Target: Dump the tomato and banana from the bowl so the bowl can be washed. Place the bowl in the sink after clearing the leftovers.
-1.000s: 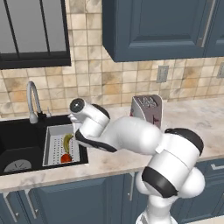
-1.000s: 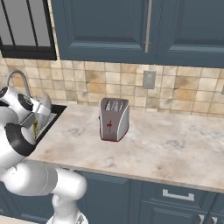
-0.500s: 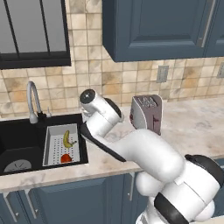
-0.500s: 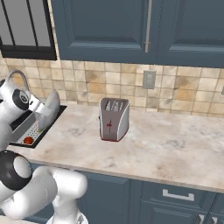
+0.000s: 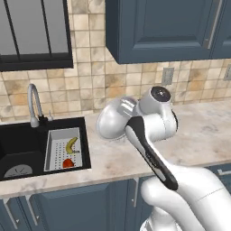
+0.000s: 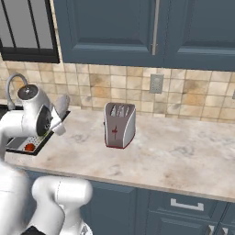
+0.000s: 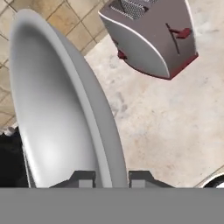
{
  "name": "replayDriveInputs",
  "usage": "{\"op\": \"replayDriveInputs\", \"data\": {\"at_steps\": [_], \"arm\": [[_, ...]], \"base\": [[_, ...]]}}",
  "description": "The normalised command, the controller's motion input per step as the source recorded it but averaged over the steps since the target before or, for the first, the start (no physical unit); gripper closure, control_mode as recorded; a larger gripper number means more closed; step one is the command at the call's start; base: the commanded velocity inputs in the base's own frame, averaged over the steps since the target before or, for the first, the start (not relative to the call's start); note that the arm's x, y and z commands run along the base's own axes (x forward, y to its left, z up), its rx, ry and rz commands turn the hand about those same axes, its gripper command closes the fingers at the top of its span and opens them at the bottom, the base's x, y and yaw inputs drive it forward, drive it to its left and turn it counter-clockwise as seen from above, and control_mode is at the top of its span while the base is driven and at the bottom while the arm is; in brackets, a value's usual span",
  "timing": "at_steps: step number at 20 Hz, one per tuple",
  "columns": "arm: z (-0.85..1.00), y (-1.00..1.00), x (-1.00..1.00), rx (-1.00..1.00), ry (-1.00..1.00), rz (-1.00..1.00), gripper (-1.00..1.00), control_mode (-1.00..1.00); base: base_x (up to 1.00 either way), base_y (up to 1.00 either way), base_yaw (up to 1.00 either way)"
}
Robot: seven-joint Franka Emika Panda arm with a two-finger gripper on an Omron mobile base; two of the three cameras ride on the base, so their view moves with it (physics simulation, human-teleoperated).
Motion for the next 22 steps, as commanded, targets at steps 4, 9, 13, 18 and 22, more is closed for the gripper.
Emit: {"op": "replayDriveInputs", "data": {"at_steps": [4, 9, 13, 18, 22], "arm": [[0.02, -0.76, -0.79, 0.77, 0.0, 0.14, 1.0, -1.0], [0.21, -0.38, -0.2, 0.32, 0.0, 0.01, 1.0, -1.0], [0.0, 0.0, 0.0, 0.0, 0.0, -0.01, 1.0, -1.0], [0.0, -0.2, 0.0, 0.07, 0.03, 0.0, 1.0, -1.0], [0.0, -0.27, 0.0, 0.13, 0.13, 0.0, 1.0, -1.0]], "base": [[0.0, 0.0, 0.0], [0.0, 0.0, 0.0], [0.0, 0.0, 0.0], [0.0, 0.0, 0.0], [0.0, 0.0, 0.0]]}}
